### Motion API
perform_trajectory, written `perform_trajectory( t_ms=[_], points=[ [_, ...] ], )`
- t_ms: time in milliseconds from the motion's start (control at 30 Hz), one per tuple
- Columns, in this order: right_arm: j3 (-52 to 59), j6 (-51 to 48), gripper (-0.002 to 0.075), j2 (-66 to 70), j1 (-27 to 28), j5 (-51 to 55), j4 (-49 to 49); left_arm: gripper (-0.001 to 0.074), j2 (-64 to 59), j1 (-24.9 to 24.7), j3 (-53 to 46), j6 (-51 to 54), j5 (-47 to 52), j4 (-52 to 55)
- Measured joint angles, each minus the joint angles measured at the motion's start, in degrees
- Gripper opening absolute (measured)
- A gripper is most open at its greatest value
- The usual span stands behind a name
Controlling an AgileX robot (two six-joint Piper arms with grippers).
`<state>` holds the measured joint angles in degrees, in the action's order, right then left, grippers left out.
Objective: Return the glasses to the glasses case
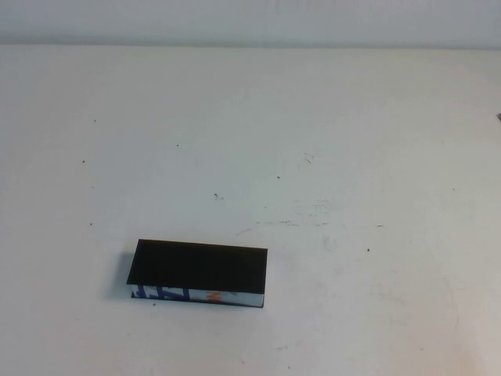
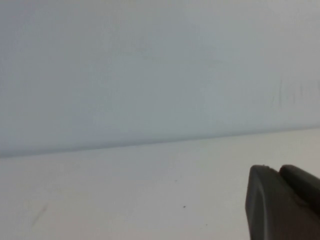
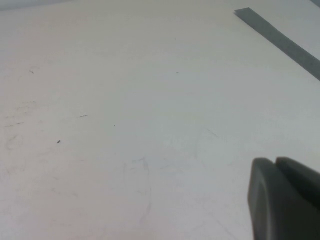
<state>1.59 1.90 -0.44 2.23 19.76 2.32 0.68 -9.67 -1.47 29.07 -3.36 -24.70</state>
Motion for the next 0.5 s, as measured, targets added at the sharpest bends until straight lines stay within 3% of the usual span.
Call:
perform_trajectory(
  t_ms=[167,333,500],
  points=[
    [0.00,0.00,-0.0013,0.00,0.00,0.00,0.00,0.0000,0.00,5.55,0.00,-5.70,6.05,5.89],
    [0.00,0.00,-0.0013,0.00,0.00,0.00,0.00,0.0000,0.00,6.09,-0.09,-22.37,10.06,19.99],
    [0.00,0.00,-0.0013,0.00,0.00,0.00,0.00,0.0000,0.00,6.18,-0.09,-25.23,14.56,23.05]
  ],
)
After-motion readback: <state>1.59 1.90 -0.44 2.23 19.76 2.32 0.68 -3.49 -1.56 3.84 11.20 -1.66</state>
